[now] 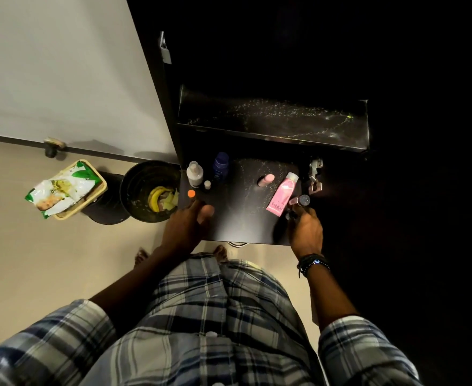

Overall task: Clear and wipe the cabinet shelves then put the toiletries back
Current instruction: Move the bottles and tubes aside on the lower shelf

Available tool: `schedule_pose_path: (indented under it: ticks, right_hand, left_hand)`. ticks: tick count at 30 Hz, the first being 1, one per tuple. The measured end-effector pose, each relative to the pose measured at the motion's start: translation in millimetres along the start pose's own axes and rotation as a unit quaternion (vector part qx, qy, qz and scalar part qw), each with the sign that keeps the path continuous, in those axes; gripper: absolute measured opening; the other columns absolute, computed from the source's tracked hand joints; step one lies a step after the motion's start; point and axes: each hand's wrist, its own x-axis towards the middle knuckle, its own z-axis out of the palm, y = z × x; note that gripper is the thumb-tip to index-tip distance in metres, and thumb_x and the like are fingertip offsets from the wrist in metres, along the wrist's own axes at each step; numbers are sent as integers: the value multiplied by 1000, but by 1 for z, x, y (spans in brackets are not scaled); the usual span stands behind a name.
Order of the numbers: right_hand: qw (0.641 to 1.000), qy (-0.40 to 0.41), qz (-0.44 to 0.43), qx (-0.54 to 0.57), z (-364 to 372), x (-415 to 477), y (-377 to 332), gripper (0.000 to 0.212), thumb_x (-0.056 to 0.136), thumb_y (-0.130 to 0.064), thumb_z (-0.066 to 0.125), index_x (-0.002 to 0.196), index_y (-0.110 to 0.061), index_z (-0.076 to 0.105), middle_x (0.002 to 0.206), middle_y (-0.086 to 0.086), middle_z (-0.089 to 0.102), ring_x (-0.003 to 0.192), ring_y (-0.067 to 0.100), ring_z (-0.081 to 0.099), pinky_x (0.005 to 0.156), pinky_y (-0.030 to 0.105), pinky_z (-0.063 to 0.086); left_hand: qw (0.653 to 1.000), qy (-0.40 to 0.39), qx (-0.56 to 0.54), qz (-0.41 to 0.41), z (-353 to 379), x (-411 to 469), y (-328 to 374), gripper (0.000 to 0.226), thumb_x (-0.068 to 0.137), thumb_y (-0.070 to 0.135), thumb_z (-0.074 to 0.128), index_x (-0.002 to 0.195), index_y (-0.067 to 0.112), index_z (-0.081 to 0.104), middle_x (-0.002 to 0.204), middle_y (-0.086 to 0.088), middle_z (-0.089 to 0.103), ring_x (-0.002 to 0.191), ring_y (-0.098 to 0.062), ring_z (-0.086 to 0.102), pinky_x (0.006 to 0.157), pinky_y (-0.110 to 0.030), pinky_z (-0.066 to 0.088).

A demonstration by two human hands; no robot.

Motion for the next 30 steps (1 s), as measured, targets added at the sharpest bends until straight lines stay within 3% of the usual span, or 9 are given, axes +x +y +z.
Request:
schedule_pose_path:
  ticks: [8, 13, 17, 21, 25, 30]
  right_hand:
    - [999, 9, -34, 9, -1, 4, -15, 29, 84, 5, 53, 104, -9, 68, 103, 19, 67, 92, 38, 65, 79, 39, 52]
    - [987, -29, -138, 83, 9, -7, -63, 25, 86, -2, 55, 104, -11, 71, 101, 14, 71, 92, 31, 67, 82, 33, 51]
    - [968, -95, -223, 70, 26, -9, -98, 21, 84, -3, 56, 98, -11, 70, 102, 10, 70, 92, 28, 65, 81, 31, 48]
    - [960, -124, -247, 34, 38, -9, -123, 24, 89, -5, 53, 109, -10, 65, 115, 12, 65, 102, 29, 60, 83, 29, 45]
    - [955, -141, -261, 23, 44, -7, -137, 18, 88, -2, 50, 97, -7, 65, 105, 15, 65, 95, 34, 59, 71, 28, 37]
    - [950, -151, -272, 28, 50, -7, -145, 16, 88, -2, 49, 93, -5, 64, 101, 16, 66, 92, 34, 60, 70, 28, 36]
  left_hand:
    - [1000, 9, 9, -14, -5, -4, -5, 39, 91, 28, 58, 127, 12, 52, 98, -16, 69, 83, -35, 64, 67, -37, 46]
    - [999, 22, 18, -29, -7, -5, -13, 34, 92, 34, 52, 120, 14, 57, 96, -15, 70, 82, -36, 64, 66, -39, 48]
    - [999, 22, 6, -43, -9, -7, -14, 29, 93, 32, 53, 114, 13, 59, 94, -13, 70, 81, -34, 64, 67, -39, 50]
    - [998, 26, -13, -60, -8, -9, -16, 32, 95, 38, 44, 107, 13, 59, 91, -13, 70, 78, -33, 64, 64, -37, 48]
    - [996, 35, -46, -64, -12, -12, -10, 28, 98, 30, 45, 108, 8, 60, 94, -16, 69, 81, -34, 63, 63, -32, 41]
    - [994, 44, -64, -76, -16, -14, -9, 29, 99, 32, 44, 105, 9, 61, 90, -14, 68, 79, -31, 63, 62, -27, 35]
